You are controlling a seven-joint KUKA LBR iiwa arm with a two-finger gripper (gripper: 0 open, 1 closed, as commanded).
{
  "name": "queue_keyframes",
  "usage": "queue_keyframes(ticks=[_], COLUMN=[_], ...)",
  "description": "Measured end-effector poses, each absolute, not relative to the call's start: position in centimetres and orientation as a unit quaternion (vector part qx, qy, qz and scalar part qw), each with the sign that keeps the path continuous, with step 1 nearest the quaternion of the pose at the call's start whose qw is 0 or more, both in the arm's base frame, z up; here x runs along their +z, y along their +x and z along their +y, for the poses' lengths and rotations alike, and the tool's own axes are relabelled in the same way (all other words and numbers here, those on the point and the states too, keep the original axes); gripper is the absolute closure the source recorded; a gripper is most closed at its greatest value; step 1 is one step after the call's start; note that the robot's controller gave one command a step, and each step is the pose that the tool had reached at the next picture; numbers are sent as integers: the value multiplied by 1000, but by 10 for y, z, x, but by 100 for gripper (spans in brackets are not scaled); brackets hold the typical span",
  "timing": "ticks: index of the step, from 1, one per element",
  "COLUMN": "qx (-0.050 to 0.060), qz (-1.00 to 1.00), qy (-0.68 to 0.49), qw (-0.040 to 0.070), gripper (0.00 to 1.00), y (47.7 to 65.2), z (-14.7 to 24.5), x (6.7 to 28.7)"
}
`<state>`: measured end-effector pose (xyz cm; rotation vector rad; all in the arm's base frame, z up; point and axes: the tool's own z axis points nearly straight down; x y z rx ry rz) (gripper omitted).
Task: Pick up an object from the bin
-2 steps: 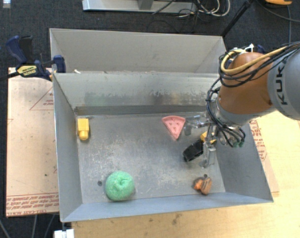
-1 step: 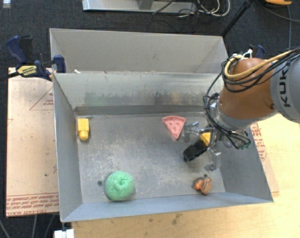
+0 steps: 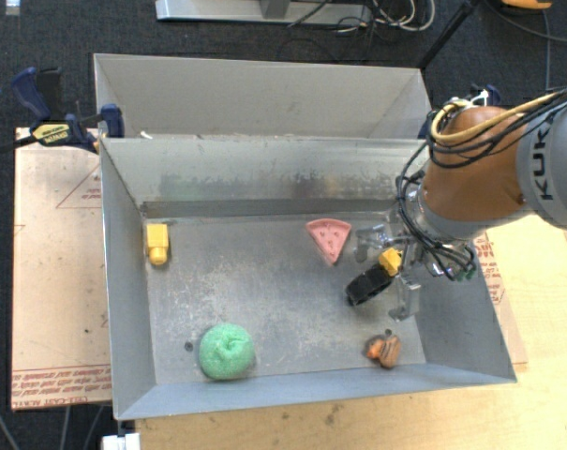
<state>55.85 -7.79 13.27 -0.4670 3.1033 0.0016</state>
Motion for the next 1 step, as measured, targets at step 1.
queue_keyframes(ticks=[1], qx=[0], qz=[985], qy=[-173], qw=[1], gripper=[0], y=[564], z=[-84], x=[101])
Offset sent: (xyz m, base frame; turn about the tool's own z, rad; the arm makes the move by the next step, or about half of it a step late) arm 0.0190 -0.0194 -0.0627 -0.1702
